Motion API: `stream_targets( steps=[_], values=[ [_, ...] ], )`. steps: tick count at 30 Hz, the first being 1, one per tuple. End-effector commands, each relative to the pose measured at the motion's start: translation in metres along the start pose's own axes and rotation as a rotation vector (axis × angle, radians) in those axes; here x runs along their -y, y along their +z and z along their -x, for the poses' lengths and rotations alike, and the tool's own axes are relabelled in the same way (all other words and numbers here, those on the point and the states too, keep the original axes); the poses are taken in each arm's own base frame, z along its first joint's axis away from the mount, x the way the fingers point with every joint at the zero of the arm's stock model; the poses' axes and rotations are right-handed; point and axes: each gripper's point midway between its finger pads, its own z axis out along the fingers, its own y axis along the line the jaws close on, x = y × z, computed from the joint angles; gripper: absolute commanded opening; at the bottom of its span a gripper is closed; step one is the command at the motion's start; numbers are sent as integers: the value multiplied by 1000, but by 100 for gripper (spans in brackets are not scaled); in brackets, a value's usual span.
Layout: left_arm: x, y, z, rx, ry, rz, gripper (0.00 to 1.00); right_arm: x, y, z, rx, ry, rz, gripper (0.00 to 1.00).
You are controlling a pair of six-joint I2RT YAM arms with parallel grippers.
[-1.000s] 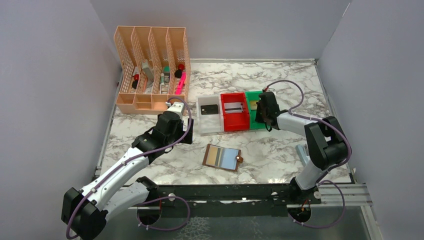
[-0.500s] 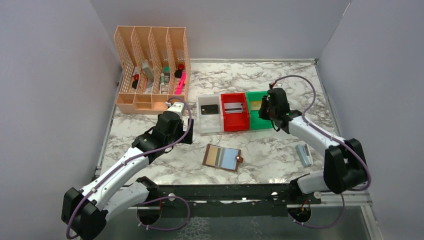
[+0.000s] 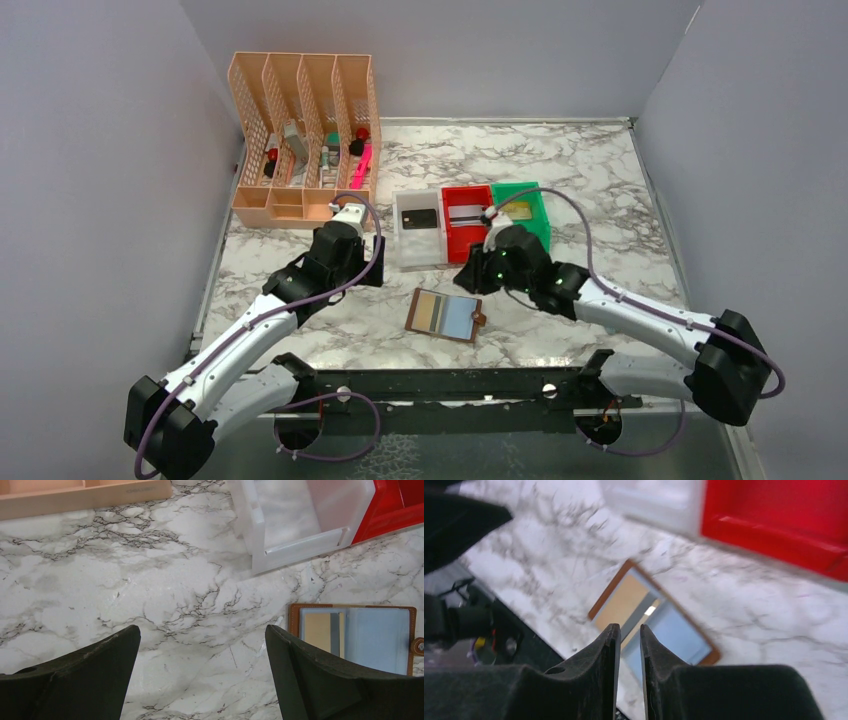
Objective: Take the credit cards out of the card holder
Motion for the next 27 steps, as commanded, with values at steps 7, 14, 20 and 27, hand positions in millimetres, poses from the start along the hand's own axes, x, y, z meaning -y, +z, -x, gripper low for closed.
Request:
stream_targets(
  steps=[7,14,20,27],
  values=[
    [-3,-4,11,28,-19,19,99,-59,33,-79,-159,-58,29,22],
    [-1,-2,9,15,-16,11,99,-55,48,-109,-234,-38,15,22],
    [2,0,6,-1,-10,-7,98,-26,57,-121,-244,-64,-109,21],
    [19,2,0,-36,-23,-97,94,14,52,-130,-246,-111,-266,15]
  ],
)
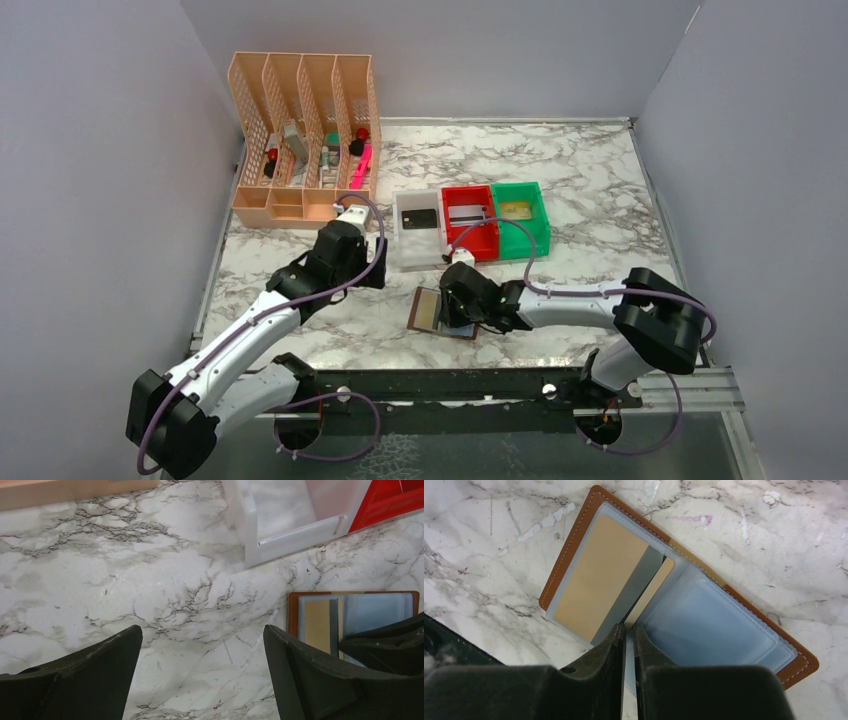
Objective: Take the credit cards out of the card holder
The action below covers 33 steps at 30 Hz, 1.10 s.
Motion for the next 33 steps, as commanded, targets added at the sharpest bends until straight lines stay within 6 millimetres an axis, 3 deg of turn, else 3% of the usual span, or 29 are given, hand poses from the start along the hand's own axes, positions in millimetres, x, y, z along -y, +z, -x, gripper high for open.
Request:
stream_targets(
  steps=[1,5,10,16,23,33],
  values=[
    [22,-2,5,-14,-31,-113,92,39,1,-9,8,-26,-163,15],
    [48,-3,7,-23,-64,-245,83,45,0,-10,6,-64,-140,12],
    [80,-2,8,-10,-109,-392,76,20,-8,1,30,-70,87,12],
    [116,3,-7,-44,-73,-456,74,7,-23,14,74,-34,247,16],
    [145,20,-31,-121,-41,-474,71,29,-25,18,77,88,218,17],
    [170,36,-56,-205,-30,-521,56,35,-9,4,10,303,217,19]
  ],
)
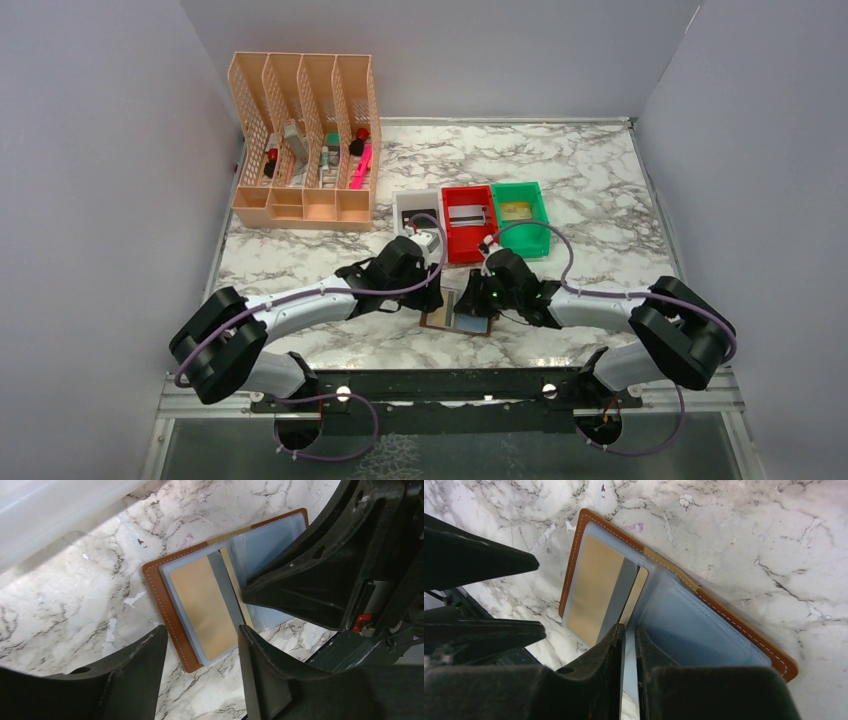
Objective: Take the credit cards out of the card holder
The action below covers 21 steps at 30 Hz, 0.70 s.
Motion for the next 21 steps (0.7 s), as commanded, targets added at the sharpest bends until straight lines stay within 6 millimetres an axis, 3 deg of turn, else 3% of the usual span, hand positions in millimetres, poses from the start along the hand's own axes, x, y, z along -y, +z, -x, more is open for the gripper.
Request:
stream_targets(
  steps=[1,9,21],
  values=[
    [23,7,11,31,-4,-83,55,-3,3,-9,-14,115,43,20],
    [13,20,-9,-22,-10,-48,50,11,0,-8,21,189,-13,28],
    [8,30,-32,-81,-8,-30,35,14,8,-15,-19,253,-8,27]
  ],
)
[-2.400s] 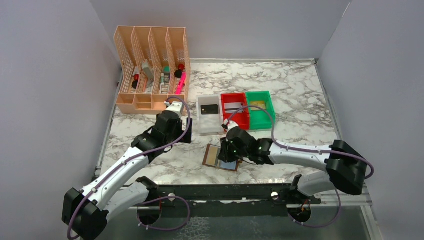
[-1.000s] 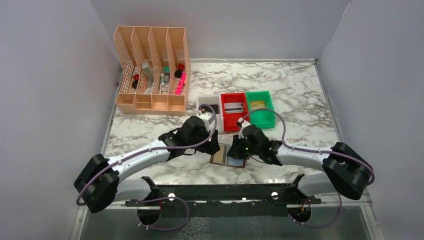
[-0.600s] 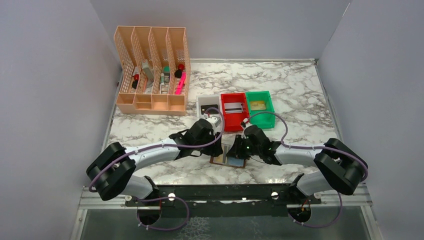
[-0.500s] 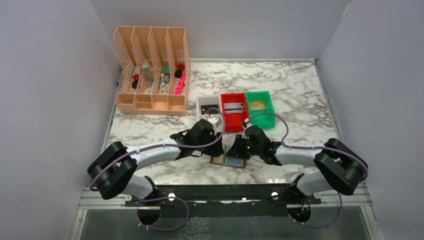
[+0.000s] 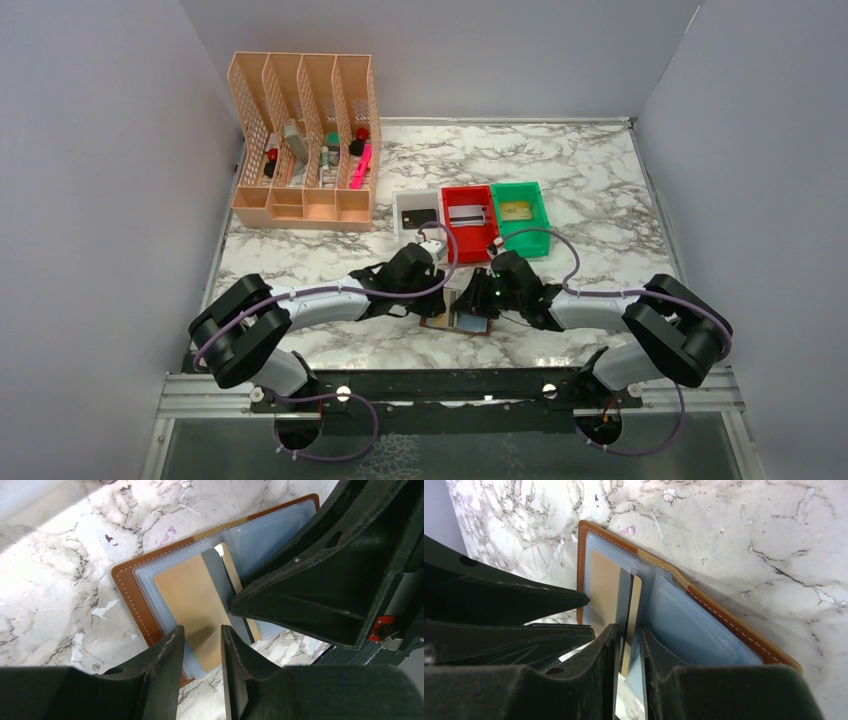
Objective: Take the credit cards out of the card holder
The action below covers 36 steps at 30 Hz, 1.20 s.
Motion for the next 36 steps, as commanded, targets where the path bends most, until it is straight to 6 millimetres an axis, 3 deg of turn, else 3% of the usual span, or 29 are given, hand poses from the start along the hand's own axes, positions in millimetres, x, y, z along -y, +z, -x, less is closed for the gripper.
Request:
stream_targets(
  steps=[1,9,15,24,29,35,36],
  values=[
    [0,6,-12,-24,-3,-7,35,17,4,-13,-45,38,-47,26],
    [-10,5,-20,-34,-19,41,31,16,3,-11,-40,46,-43,21],
    [-17,3,-20,-36,-21,88,30,8,-2,-12,-53,52,9,28],
    [-21,2,-19,-38,-17,117,29,2,-7,-13,-56,81,69,26],
    [-22,1,-18,-38,-20,124,28,1,-9,-13,-61,96,98,14],
    [-21,1,-18,-40,-20,126,28,1,-12,-12,-55,99,114,11],
    [-21,1,-17,-37,-20,126,28,0,-13,-12,-55,96,120,6]
  ],
)
